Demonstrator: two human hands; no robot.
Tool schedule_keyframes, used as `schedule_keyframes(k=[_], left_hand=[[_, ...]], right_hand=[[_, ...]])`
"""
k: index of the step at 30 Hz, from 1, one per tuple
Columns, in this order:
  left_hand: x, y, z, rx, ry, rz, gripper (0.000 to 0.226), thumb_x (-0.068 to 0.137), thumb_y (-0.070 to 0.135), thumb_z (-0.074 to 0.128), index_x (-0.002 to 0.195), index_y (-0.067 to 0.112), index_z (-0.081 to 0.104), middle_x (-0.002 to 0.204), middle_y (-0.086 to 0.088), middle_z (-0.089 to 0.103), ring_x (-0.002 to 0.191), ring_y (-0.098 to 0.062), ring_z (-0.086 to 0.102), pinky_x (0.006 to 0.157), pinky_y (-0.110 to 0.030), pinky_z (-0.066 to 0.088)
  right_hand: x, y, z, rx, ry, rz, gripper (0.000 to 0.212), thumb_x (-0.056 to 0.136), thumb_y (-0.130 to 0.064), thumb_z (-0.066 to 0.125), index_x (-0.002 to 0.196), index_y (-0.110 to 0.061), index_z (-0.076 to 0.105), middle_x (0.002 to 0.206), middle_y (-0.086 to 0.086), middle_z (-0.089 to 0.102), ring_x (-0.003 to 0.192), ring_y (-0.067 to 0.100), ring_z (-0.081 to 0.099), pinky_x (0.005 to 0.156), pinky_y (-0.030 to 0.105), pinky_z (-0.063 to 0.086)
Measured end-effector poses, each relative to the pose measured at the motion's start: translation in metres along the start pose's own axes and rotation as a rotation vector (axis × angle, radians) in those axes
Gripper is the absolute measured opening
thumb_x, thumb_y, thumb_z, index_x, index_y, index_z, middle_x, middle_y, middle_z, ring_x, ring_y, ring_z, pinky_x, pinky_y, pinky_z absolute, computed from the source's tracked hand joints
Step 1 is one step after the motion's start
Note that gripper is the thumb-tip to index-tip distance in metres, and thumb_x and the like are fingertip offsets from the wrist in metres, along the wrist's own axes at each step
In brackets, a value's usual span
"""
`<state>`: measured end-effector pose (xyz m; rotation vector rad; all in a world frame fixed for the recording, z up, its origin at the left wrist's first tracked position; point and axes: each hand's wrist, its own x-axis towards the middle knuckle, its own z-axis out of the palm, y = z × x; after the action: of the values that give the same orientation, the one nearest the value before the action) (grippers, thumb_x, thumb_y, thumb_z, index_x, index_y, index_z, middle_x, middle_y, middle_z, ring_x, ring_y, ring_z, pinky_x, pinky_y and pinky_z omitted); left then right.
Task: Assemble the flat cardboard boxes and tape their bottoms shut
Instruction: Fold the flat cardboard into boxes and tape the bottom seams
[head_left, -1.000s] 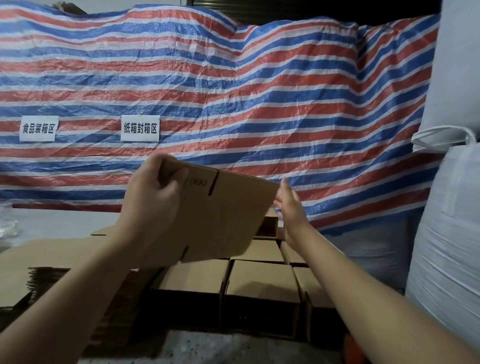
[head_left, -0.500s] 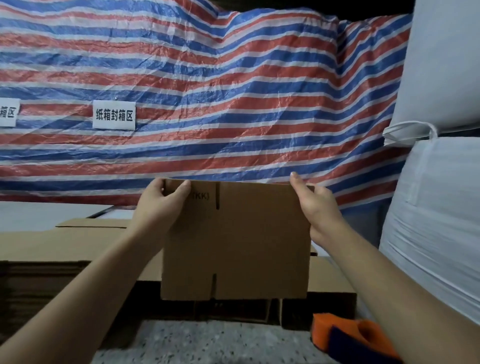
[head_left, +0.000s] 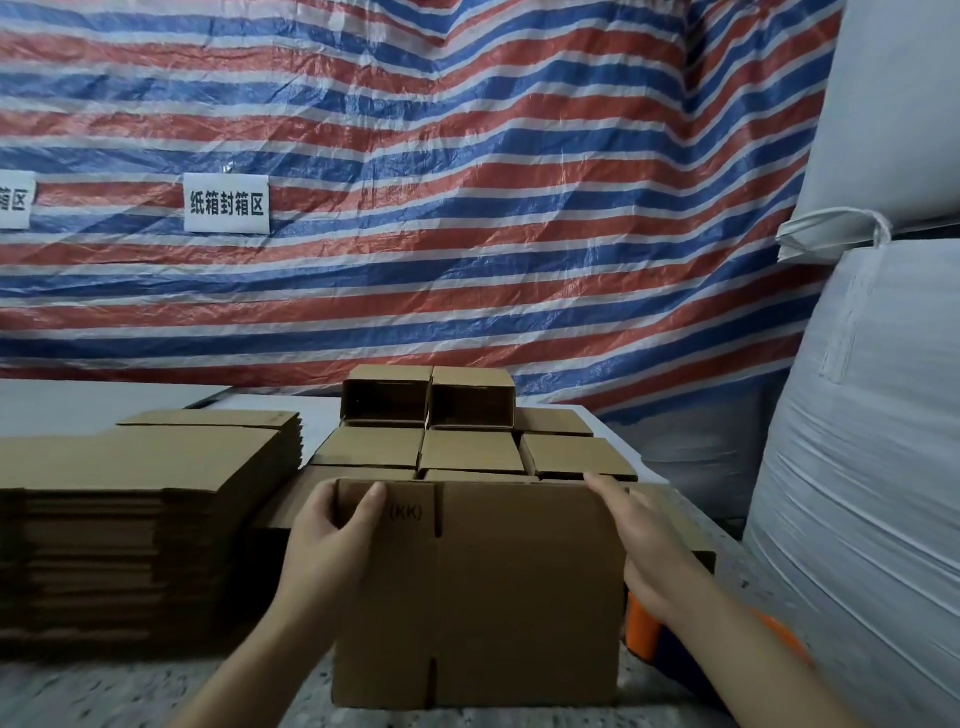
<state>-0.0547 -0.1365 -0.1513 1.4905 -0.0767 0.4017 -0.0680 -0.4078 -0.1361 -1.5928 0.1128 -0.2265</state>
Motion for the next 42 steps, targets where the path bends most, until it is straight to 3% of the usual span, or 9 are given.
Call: schedule_keyframes(k=[7, 12, 17, 23, 30, 34, 36, 38, 42], left_hand=[[0.004, 0.005, 0.002, 0.026, -0.008, -0.082, 0.025, 0.09, 0.042, 0.066, 0.097, 0.018, 0.062, 0.091, -0.007, 0.069, 0.086, -0.022, 0.066, 0.065, -0.032, 0.05], [0.001, 0.009, 0.008, -0.002, -0.003, -0.118, 0.035, 0.084, 0.047, 0.071, 0.1, 0.018, 0.059, 0.091, -0.006, 0.069, 0.085, -0.021, 0.067, 0.061, -0.031, 0.051], [-0.001, 0.008, 0.009, -0.038, 0.024, -0.122, 0.041, 0.079, 0.05, 0.074, 0.099, 0.017, 0.061, 0.093, -0.009, 0.07, 0.087, -0.026, 0.069, 0.072, -0.043, 0.058], [-0.007, 0.006, 0.019, -0.026, 0.094, -0.134, 0.04, 0.078, 0.054, 0.073, 0.096, 0.025, 0.055, 0.094, -0.005, 0.064, 0.087, -0.022, 0.063, 0.069, -0.039, 0.053], [-0.008, 0.007, 0.019, -0.077, 0.028, -0.054, 0.022, 0.093, 0.032, 0.058, 0.113, 0.032, 0.047, 0.099, -0.003, 0.061, 0.086, -0.015, 0.059, 0.062, -0.028, 0.043], [-0.008, 0.008, 0.016, -0.057, -0.144, -0.06, 0.035, 0.1, 0.029, 0.039, 0.135, 0.03, 0.045, 0.117, -0.006, 0.058, 0.108, -0.022, 0.056, 0.092, -0.045, 0.048], [-0.01, 0.011, 0.016, -0.07, -0.248, -0.089, 0.041, 0.102, 0.031, 0.035, 0.142, 0.033, 0.041, 0.131, -0.007, 0.052, 0.12, -0.029, 0.052, 0.102, -0.054, 0.044], [-0.013, 0.013, 0.016, -0.111, -0.3, -0.122, 0.039, 0.103, 0.028, 0.033, 0.14, 0.035, 0.043, 0.128, -0.008, 0.054, 0.115, -0.032, 0.058, 0.092, -0.049, 0.053], [-0.017, 0.011, 0.014, -0.159, -0.338, -0.15, 0.032, 0.101, 0.031, 0.032, 0.111, 0.039, 0.061, 0.097, -0.006, 0.075, 0.082, -0.02, 0.073, 0.063, -0.033, 0.056]], right_hand=[[0.005, -0.007, -0.01, -0.024, -0.244, 0.006, 0.044, 0.086, -0.054, 0.055, 0.088, -0.018, 0.081, 0.096, 0.009, 0.075, 0.092, 0.019, 0.073, 0.089, 0.04, 0.047], [0.006, -0.005, -0.013, 0.06, -0.314, 0.044, 0.048, 0.089, -0.051, 0.056, 0.108, -0.013, 0.078, 0.11, 0.013, 0.074, 0.104, 0.025, 0.071, 0.086, 0.039, 0.054], [0.001, -0.009, -0.013, 0.03, -0.242, 0.069, 0.043, 0.096, -0.046, 0.053, 0.098, -0.013, 0.08, 0.101, 0.012, 0.075, 0.095, 0.024, 0.073, 0.083, 0.04, 0.053], [-0.009, -0.007, -0.007, 0.021, -0.139, 0.082, 0.045, 0.101, -0.044, 0.048, 0.096, -0.012, 0.08, 0.104, 0.015, 0.075, 0.102, 0.029, 0.071, 0.092, 0.045, 0.052], [-0.029, -0.01, 0.003, 0.04, -0.023, 0.036, 0.046, 0.097, -0.046, 0.053, 0.065, -0.024, 0.077, 0.078, 0.006, 0.073, 0.069, 0.016, 0.073, 0.074, 0.037, 0.056], [-0.048, -0.006, 0.017, -0.04, 0.092, -0.066, 0.053, 0.097, -0.052, 0.05, 0.097, -0.001, 0.064, 0.081, 0.015, 0.062, 0.078, 0.032, 0.06, 0.086, 0.051, 0.052], [-0.058, -0.003, 0.026, -0.018, 0.087, -0.14, 0.039, 0.096, -0.055, 0.049, 0.095, -0.021, 0.069, 0.083, 0.014, 0.066, 0.082, 0.031, 0.063, 0.083, 0.048, 0.052], [-0.062, 0.004, 0.033, -0.016, 0.097, -0.153, 0.027, 0.099, -0.056, 0.046, 0.107, -0.038, 0.064, 0.1, 0.006, 0.071, 0.099, 0.023, 0.067, 0.096, 0.048, 0.052], [-0.063, 0.011, 0.038, 0.045, 0.106, -0.108, 0.061, 0.097, -0.066, 0.033, 0.146, -0.032, 0.043, 0.126, -0.008, 0.06, 0.123, 0.014, 0.052, 0.109, 0.043, 0.039]])
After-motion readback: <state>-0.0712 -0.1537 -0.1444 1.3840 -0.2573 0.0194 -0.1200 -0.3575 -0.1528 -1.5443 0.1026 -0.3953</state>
